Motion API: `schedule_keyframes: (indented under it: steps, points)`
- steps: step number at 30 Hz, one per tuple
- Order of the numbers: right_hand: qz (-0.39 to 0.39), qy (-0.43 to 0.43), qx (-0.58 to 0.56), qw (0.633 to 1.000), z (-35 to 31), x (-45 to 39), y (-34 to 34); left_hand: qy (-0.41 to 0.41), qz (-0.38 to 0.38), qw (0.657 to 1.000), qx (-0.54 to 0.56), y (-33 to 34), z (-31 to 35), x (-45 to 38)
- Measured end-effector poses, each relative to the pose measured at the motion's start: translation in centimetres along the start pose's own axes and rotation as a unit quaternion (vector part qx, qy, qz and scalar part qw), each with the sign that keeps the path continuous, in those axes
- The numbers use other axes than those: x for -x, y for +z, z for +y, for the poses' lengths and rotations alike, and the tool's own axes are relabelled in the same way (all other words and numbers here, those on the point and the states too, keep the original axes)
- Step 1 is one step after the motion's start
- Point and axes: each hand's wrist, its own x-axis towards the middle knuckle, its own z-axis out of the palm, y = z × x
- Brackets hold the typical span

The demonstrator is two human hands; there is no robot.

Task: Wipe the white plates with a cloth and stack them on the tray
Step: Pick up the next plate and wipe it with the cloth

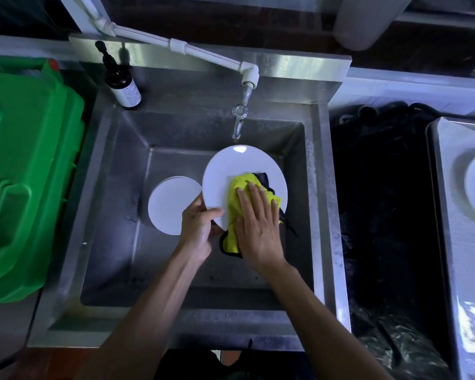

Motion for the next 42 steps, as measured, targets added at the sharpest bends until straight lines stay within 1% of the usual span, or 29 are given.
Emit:
schedule_keyframes:
  steps: [4, 7, 10, 16, 19, 22, 28, 32, 38, 42]
  points:
    - [0.017, -0.013, -0.039, 0.999, -2.3, 0.1, 0.9, 0.013, 0.002, 1.000, -0.007, -0.3, 0.1, 0.0]
    - [0.008, -0.029, -0.044, 0.999, -1.9, 0.8, 0.7, 0.013, -0.007, 1.000, -0.006, -0.7, 0.4, 0.1]
    - [-0.006, -0.048, -0.024, 0.999, -0.4, 1.7, 0.4, -0.004, 0.005, 1.000, 0.000, -1.0, 0.4, 0.2]
    - [-0.019, -0.028, 0.031, 0.999, 2.8, 2.2, -0.6, -0.007, 0.015, 0.999, -0.038, -1.4, 0.7, 0.3]
    - [-0.011, -0.009, 0.055, 0.998, 4.0, 1.2, -1.2, -0.009, 0.006, 0.998, -0.061, -1.7, 1.1, 0.2]
    - [-0.005, 0.007, 0.051, 0.999, 5.1, -0.4, -2.0, -0.010, -0.013, 0.997, -0.075, -2.1, 1.4, 0.3]
    - [0.019, -0.002, 0.055, 0.998, 5.6, -3.5, -3.9, -0.020, -0.053, 0.992, -0.117, -2.6, 1.7, 0.5]
    - [0.013, -0.038, 0.062, 0.997, 4.6, -5.2, -4.8, -0.036, -0.085, 0.985, -0.144, -2.6, 1.5, 0.5]
    - [0.025, -0.129, 0.068, 0.989, 2.4, -6.6, -4.7, -0.035, -0.109, 0.980, -0.160, -2.1, 1.8, 0.1]
    - [0.017, -0.197, 0.060, 0.978, 1.4, -6.5, -4.2, -0.037, -0.125, 0.978, -0.163, -1.9, 2.0, -0.3]
